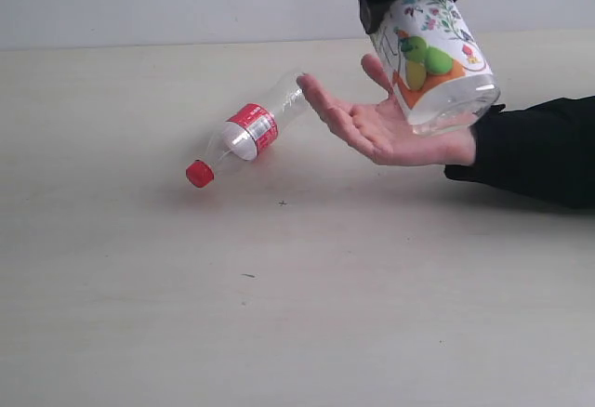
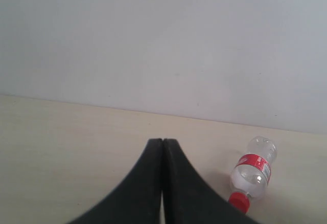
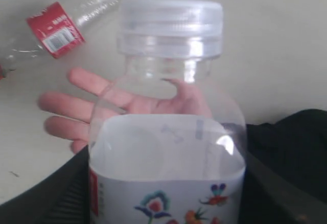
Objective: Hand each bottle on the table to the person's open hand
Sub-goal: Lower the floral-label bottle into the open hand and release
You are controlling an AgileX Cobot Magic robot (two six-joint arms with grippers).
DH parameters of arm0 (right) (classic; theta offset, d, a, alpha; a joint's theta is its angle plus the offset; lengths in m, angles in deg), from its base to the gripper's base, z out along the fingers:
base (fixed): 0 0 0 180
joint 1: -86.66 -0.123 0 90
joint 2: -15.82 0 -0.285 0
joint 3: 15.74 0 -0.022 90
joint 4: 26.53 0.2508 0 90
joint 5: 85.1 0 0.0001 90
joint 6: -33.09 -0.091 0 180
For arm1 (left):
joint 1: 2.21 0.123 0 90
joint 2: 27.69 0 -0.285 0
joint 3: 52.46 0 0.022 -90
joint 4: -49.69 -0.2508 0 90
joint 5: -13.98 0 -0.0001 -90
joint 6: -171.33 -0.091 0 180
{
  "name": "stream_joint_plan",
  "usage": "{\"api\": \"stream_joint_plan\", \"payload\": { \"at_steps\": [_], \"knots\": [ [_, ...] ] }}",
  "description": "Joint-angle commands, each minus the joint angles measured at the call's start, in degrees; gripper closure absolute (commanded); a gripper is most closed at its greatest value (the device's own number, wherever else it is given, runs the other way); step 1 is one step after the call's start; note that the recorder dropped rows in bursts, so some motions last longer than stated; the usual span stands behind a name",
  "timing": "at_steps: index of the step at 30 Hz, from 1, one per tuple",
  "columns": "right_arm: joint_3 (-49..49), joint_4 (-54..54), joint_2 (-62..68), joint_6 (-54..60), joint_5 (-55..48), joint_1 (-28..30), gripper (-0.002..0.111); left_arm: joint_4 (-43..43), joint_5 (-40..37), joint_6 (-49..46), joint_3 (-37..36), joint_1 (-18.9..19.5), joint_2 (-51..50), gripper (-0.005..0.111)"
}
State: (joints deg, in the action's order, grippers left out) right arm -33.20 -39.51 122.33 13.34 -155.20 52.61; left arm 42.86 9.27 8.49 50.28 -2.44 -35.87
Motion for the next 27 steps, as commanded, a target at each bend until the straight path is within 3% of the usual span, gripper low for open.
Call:
{"api": "stream_joint_plan", "payload": {
  "at_steps": [1,16,27],
  "knots": [
    [3.26,-1.06,3.11,0.71,0.15,2.06,0.108,-0.11,-0.11,-0.22,0.05,0.23,0.39,0.107],
    [4.28,0.91,10.51,5.68,11.85,2.04,0.108,-0.11,-0.11,-0.22,0.05,0.23,0.39,0.107],
    [4.28,4.41,11.92,6.76,10.14,2.04,0.108,-0.11,-0.11,-0.22,0.05,0.23,0.39,0.107]
  ]
}}
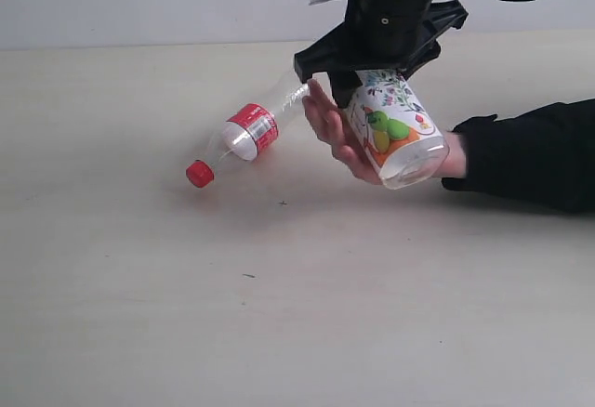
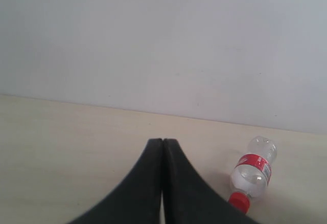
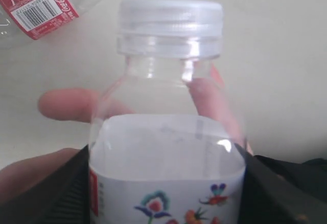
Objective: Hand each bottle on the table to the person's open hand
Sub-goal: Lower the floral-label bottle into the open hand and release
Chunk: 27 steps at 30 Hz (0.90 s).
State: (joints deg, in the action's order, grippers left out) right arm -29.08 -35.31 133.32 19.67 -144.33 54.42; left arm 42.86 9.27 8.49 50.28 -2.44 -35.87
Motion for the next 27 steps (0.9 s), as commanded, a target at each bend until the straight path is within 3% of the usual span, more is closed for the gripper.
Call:
{"api": "stream_joint_plan", "payload": {
  "at_steps": [1,4,7,12,18,27],
  "knots": [
    [0.16,0.21,1.22,0.43,-0.73,0.22,0.108,-0.11,-0.11,-0.22,0.05,0.23,0.39,0.107],
    [0.16,0.21,2.34,0.43,-0.58,0.22,0.106,-0.11,-0.11,-0.22,0.05,0.23,0.39,0.107],
    [0.16,0.21,3.13,0.43,-0.22,0.22,0.097,-0.11,-0.11,-0.22,0.05,0.23,0.39,0.107],
    [0.16,-0.24,3.38,0.43,0.78,0.22,0.066,-0.11,-0.11,-0.22,0.05,0.23,0.39,0.107],
    [0.16,-1.14,3.38,0.43,1.35,0.22,0.04,-0.11,-0.11,-0.22,0.05,0.23,0.39,0.107],
    [0.16,-3.43,3.38,0.67,1.19,0.22,0.029,-0.11,-0.11,-0.22,0.05,0.23,0.39,0.107]
  ]
}}
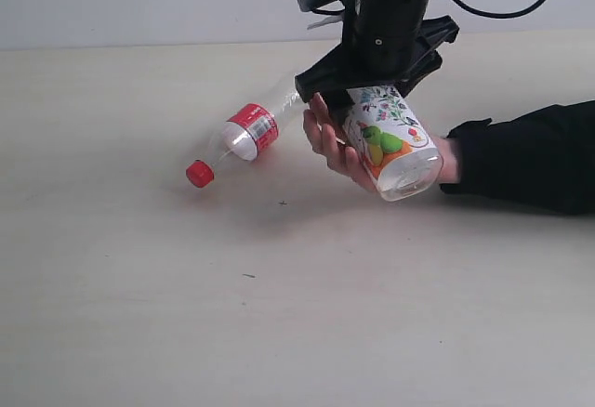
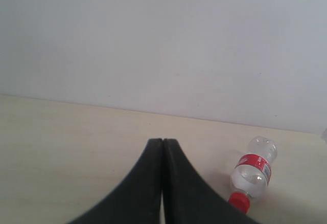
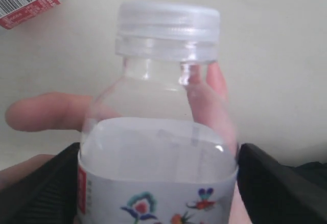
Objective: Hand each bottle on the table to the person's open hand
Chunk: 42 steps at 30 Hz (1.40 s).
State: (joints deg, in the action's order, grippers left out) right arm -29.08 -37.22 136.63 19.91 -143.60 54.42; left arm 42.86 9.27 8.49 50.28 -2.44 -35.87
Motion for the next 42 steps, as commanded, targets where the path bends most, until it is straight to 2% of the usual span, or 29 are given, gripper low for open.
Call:
{"api": "stream_joint_plan", "payload": {
  "at_steps": [1,7,18,20,22,23,24,26,29,36,39,42],
  "knots": [
    [0.16,-1.89,0.06,0.43,0.46,0.22,0.027,-0.11,-0.11,-0.22,0.05,0.23,0.39,0.107],
    [0.16,-2.96,-1.83,0.32,0.21,0.22,0.016,-0.11,-0.11,-0.22,0.05,0.23,0.39,0.107],
    [0.16,-3.3,-11.99,1.41,-2.55,0.22,0.016,-0.11,-0.11,-0.22,0.05,0.23,0.39,0.107],
    [0.16,-2.06,-14.76,3.23,-4.64,0.22,0.02,-0.11,-0.11,-0.22,0.05,0.23,0.39,0.107],
    [0.88,-0.85,-18.3,5.32,-6.81,0.22,0.034,-0.11,-0.11,-0.22,0.05,0.23,0.39,0.107],
    [1.53,-0.75,-19.96,5.43,-7.34,0.22,0.044,-0.11,-0.11,-0.22,0.05,0.23,0.39,0.107],
    [3.99,-1.1,-24.66,5.43,-7.45,0.22,0.065,-0.11,-0.11,-0.22,0.05,0.23,0.39,0.107],
    [7.22,-2.25,-30.09,5.43,-6.52,0.22,0.085,-0.11,-0.11,-0.22,0.05,0.23,0.39,0.107],
    [13.15,-3.58,-38.74,6.22,-4.19,0.22,0.108,-0.11,-0.11,-0.22,0.05,0.23,0.39,0.107],
    [32.06,-1.61,-62.51,10.16,6.25,0.22,0.108,-0.11,-0.11,-0.22,0.05,0.23,0.39,0.107],
    [46.71,-0.6,-79.62,10.54,16.01,0.22,0.108,-0.11,-0.11,-0.22,0.05,0.23,0.39,0.107],
    [55.08,0.4,-89.8,9.98,18.82,0.22,0.108,-0.11,-0.11,-0.22,0.05,0.23,0.39,0.107]
  ]
}}
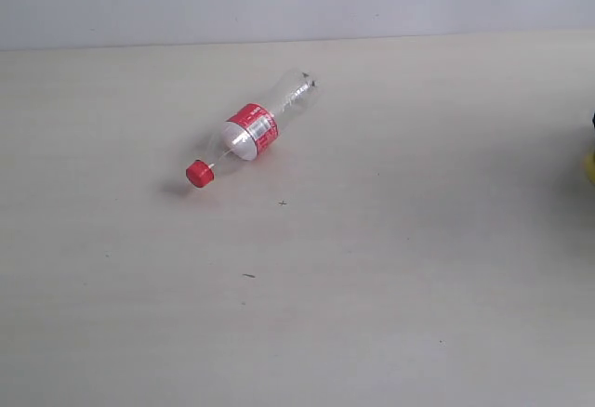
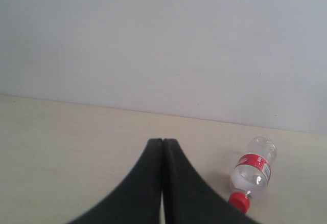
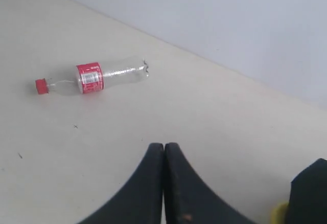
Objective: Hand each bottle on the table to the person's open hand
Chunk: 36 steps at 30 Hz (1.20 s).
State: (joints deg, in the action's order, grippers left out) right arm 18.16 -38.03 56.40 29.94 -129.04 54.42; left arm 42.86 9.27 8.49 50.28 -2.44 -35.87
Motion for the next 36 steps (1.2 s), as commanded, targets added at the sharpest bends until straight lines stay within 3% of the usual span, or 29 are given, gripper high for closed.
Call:
{"api": "stream_joint_plan", "payload": {
  "at_steps": [1,10,15,36],
  "knots": [
    [10.83,1.32,-13.71,-0.04,3.58,0.22,0.108,-0.11,-0.11,-0.22,0.05,0.23,0.39,0.107],
    [16.34,2.44,-32.37,0.19,3.21,0.22,0.108,-0.11,-0.11,-0.22,0.05,0.23,0.39,0.107],
    [17.21,-1.76,-32.79,0.1,4.98,0.22,0.108,-0.11,-0.11,-0.22,0.05,0.23,0.39,0.107],
    [17.21,-1.77,-32.79,0.1,3.12,0.22,0.108,-0.11,-0.11,-0.4,0.05,0.23,0.39,0.107]
  ]
}}
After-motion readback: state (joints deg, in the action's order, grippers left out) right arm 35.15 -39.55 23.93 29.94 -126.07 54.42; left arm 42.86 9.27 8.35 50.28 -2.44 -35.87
